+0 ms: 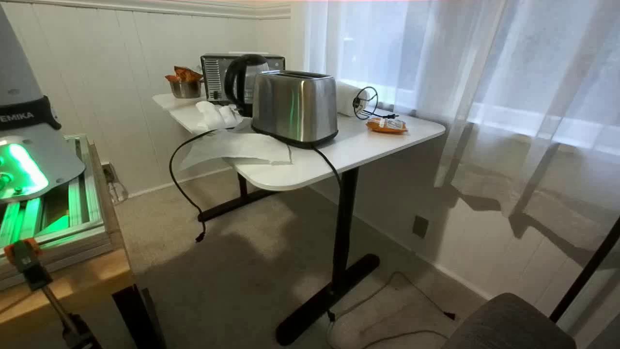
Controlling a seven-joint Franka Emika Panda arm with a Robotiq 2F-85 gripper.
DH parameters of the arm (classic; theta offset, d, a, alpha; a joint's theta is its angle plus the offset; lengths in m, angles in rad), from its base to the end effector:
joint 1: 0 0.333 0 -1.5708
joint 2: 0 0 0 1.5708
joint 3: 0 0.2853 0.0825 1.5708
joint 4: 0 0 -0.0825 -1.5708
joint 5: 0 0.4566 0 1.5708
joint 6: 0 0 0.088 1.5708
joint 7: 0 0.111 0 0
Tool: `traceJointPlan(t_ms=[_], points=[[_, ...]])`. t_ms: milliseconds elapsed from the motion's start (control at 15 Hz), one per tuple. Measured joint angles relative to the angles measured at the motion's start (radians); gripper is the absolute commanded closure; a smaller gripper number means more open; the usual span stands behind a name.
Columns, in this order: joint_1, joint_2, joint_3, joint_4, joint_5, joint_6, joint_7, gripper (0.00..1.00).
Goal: Turn the lamp head in an anticlockwise direction and then push it down
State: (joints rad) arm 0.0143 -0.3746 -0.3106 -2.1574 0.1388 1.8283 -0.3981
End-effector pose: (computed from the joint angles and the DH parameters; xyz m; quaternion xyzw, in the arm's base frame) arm 0.5100 -0.1515 0.4988 -0.9914 -0.0431 -0.0535 0.1117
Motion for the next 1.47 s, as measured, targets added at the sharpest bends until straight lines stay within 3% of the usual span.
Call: traceJointPlan(t_ms=[400, 1000, 1467], points=[[-0.006, 0.000, 0.012, 0.002, -0.027, 0.001, 0.005, 0.00], [-0.010, 0.051, 0.357, 0.163, -0.422, 0.008, 0.254, 0.00], [-0.008, 0.223, 0.448, 0.377, -0.832, 0.010, 0.314, 0.00]])
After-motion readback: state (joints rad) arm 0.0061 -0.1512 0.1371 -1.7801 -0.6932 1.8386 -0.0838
